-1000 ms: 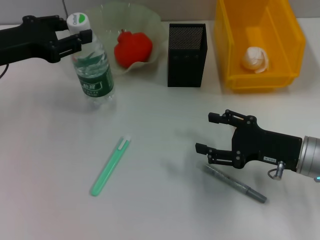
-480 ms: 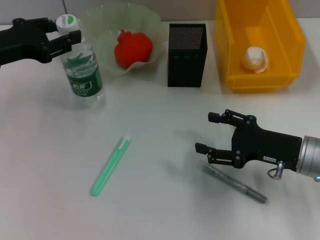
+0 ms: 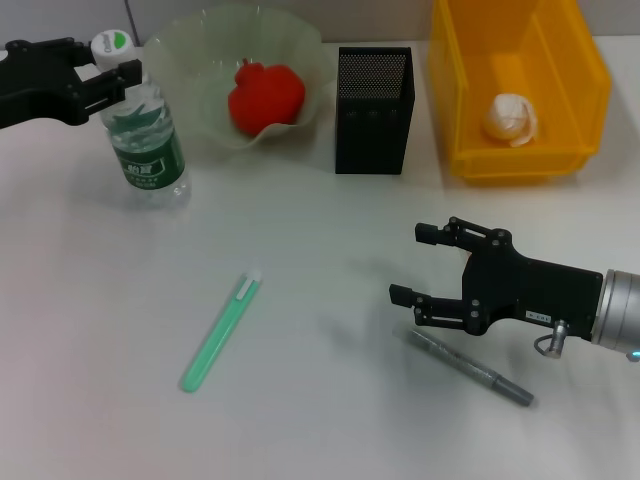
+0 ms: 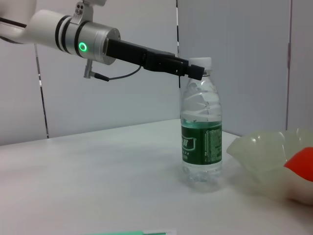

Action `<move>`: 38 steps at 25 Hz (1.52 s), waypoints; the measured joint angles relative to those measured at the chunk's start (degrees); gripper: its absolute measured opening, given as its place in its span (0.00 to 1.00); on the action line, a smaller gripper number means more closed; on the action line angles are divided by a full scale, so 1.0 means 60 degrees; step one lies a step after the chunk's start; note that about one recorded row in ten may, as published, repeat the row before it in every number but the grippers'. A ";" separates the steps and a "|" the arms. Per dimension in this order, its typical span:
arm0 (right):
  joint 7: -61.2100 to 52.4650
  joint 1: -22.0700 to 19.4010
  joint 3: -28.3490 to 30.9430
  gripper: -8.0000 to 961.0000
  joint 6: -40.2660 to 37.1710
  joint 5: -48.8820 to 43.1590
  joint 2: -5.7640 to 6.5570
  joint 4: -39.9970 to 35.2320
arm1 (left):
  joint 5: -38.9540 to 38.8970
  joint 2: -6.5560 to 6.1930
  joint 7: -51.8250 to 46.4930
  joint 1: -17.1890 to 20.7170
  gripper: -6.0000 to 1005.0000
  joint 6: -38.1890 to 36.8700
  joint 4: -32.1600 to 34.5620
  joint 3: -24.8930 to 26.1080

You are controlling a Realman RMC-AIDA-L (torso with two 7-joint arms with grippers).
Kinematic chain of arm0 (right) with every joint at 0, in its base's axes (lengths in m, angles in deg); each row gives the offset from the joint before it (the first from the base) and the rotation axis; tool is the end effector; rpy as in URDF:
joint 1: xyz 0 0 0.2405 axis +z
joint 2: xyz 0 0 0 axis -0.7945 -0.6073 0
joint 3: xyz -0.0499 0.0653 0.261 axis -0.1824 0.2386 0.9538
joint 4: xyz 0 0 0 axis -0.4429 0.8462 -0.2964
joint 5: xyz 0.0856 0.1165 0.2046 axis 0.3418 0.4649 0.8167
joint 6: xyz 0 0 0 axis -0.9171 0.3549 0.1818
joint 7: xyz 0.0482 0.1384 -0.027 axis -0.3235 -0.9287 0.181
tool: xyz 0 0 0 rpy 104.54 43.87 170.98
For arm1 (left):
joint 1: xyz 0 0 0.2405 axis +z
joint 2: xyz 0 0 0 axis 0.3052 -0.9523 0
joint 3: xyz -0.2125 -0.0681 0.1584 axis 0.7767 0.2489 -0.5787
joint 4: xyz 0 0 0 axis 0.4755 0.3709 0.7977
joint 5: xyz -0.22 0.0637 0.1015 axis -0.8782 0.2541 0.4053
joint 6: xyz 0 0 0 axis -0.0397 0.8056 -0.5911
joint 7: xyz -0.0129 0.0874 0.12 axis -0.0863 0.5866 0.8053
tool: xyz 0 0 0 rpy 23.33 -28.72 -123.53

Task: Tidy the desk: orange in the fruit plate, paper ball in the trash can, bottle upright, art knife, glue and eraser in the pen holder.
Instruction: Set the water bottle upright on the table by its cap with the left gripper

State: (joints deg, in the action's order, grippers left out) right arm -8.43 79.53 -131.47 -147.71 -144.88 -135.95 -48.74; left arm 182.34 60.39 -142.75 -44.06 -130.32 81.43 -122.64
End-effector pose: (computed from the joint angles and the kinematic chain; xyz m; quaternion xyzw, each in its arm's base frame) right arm 0.3304 0.3196 -0.0872 -0.9375 0.1131 0.2693 0.1890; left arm -0.3062 0.4204 0.0764 -0.8984 -0.2030 -0.2186 0.3222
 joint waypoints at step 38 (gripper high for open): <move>-0.0001 0.0038 0.0000 0.86 0.0051 -0.0007 0.0000 0.0001 | -0.0065 0.0138 0.0253 0.0058 0.46 0.0565 -0.0261 0.0087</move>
State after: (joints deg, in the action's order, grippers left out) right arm -8.44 79.76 -131.48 -147.40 -144.93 -135.95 -48.73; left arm 181.95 61.22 -141.23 -43.71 -126.93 79.87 -122.11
